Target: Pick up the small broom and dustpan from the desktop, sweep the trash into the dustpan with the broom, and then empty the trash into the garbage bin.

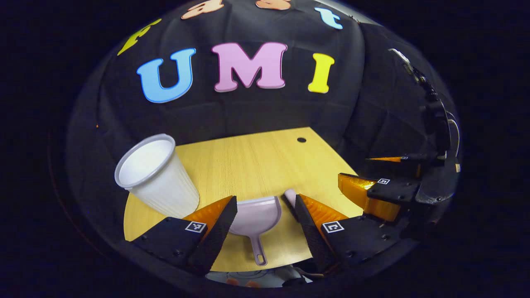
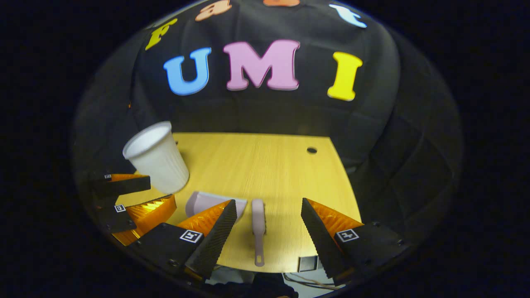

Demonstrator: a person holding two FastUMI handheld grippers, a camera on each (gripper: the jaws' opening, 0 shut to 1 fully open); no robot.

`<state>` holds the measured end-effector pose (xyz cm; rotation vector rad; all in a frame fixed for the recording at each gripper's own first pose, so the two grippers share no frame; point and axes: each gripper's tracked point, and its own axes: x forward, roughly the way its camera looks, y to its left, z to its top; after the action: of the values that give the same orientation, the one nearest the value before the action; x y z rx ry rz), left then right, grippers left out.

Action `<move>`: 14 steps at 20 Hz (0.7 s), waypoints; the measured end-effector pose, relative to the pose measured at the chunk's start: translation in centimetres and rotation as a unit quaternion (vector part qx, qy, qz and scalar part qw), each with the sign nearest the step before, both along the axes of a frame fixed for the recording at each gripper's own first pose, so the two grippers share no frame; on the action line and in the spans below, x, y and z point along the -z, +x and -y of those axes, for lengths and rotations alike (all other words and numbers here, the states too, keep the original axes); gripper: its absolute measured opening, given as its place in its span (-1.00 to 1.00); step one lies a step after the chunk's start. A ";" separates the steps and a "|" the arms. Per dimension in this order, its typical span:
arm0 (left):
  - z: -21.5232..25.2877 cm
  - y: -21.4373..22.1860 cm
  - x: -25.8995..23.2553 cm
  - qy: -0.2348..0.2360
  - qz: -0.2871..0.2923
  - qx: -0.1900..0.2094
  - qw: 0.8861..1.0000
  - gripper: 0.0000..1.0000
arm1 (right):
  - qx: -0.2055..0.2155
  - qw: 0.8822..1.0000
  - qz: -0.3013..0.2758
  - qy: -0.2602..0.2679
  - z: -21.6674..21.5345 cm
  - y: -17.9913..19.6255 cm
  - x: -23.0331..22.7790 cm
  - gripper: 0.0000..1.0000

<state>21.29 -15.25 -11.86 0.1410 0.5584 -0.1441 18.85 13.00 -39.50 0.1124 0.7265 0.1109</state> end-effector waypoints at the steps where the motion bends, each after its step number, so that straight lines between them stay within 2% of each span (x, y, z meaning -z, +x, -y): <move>1: -0.1 -0.3 -2.0 -0.003 0.042 0.002 0.999 0.68 | 0.014 0.999 0.036 0.002 0.9 -0.2 -2.7 1.00; 4: -1.0 -1.7 -6.6 0.008 0.159 -0.016 0.987 0.67 | 0.050 0.984 0.171 -0.005 2.7 -0.6 -11.2 0.99; 5: -0.8 -1.7 -6.1 0.011 0.183 -0.030 0.983 0.66 | 0.052 0.978 0.204 -0.008 2.8 -0.8 -13.8 0.99; 9: -0.3 -1.7 -6.0 -0.064 0.246 -0.035 0.967 0.63 | 0.051 0.947 0.318 -0.023 3.3 -2.1 -22.6 0.98; 12: -1.2 -1.7 -6.0 -0.049 0.273 -0.064 0.959 0.66 | 0.043 0.940 0.337 -0.014 2.8 -2.1 -24.0 0.97; 14: -1.2 -2.2 -6.7 -0.047 0.274 -0.069 0.958 0.60 | 0.026 0.939 0.343 -0.011 1.8 -2.5 -24.7 0.97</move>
<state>19.06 -14.04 -5.18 0.0434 0.0054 0.0086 16.34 11.19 -14.83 0.0633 0.0261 0.0828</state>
